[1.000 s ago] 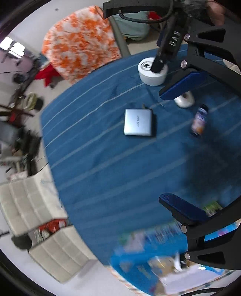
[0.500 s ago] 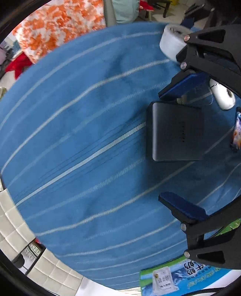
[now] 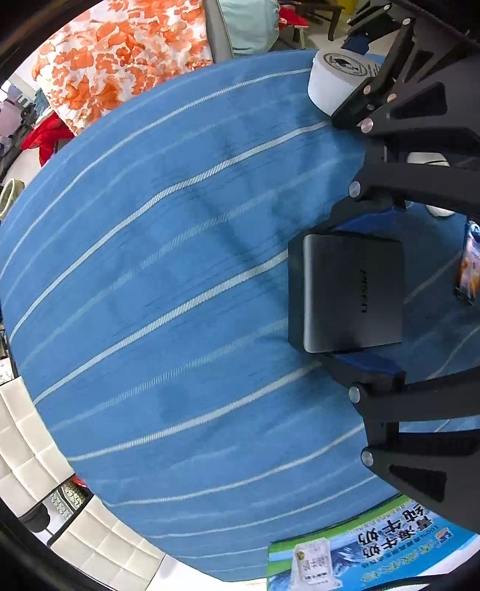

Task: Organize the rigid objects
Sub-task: 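Grasp the grey charger with the left tool while the right tool grasps the white cream jar, then carry the grey charger and white cream jar into the blue box with both tools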

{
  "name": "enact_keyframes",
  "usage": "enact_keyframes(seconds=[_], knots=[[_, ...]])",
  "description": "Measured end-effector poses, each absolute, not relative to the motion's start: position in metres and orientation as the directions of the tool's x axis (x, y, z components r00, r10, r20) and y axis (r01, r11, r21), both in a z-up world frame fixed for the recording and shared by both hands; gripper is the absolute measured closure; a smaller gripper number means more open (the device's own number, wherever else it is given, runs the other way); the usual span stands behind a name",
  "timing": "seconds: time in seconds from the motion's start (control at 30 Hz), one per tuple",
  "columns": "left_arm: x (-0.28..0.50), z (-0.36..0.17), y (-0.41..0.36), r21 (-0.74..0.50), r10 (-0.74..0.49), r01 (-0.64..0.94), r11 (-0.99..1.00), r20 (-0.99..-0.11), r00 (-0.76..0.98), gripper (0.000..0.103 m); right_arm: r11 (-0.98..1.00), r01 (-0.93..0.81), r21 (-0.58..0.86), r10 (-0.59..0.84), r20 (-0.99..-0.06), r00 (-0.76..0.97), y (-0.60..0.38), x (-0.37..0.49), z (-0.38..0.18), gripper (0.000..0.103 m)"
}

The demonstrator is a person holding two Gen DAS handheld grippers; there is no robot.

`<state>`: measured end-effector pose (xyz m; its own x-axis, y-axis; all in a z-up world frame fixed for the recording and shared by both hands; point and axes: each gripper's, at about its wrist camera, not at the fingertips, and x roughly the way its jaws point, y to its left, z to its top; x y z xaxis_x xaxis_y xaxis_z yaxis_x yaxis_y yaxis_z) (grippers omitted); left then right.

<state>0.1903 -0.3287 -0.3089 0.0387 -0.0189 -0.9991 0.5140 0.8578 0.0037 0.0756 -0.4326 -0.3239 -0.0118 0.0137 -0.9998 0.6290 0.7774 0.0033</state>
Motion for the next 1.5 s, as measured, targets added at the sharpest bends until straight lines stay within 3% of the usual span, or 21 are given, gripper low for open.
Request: enact_keyframes(seconds=[0.33,0.77,1.1,1.5], knots=[[0.165,-0.26,-0.269,-0.055,-0.102,0.464,0.884,-0.992,0.077,0.052,0.81,0.584,0.054,0.012,-0.997,0.075,-0.395,0.063,-0.271,0.033],[0.138,-0.13,-0.145,-0.042,-0.181,0.429,0.902,-0.94,0.288,0.052,0.904,0.393,0.168,0.061,-0.961,0.27,-0.261,0.075,-0.146,0.033],[0.129,-0.073,-0.024,0.024,-0.095,0.253,0.967,-0.89,0.446,0.052,0.966,0.145,0.214,0.152,-0.925,0.348,-0.123,0.099,-0.085,0.033],[0.118,-0.061,0.088,0.034,-0.004,0.073,0.997,-0.89,0.456,0.052,0.978,0.01,0.211,0.195,-0.922,0.334,-0.04,0.105,-0.073,0.033]])
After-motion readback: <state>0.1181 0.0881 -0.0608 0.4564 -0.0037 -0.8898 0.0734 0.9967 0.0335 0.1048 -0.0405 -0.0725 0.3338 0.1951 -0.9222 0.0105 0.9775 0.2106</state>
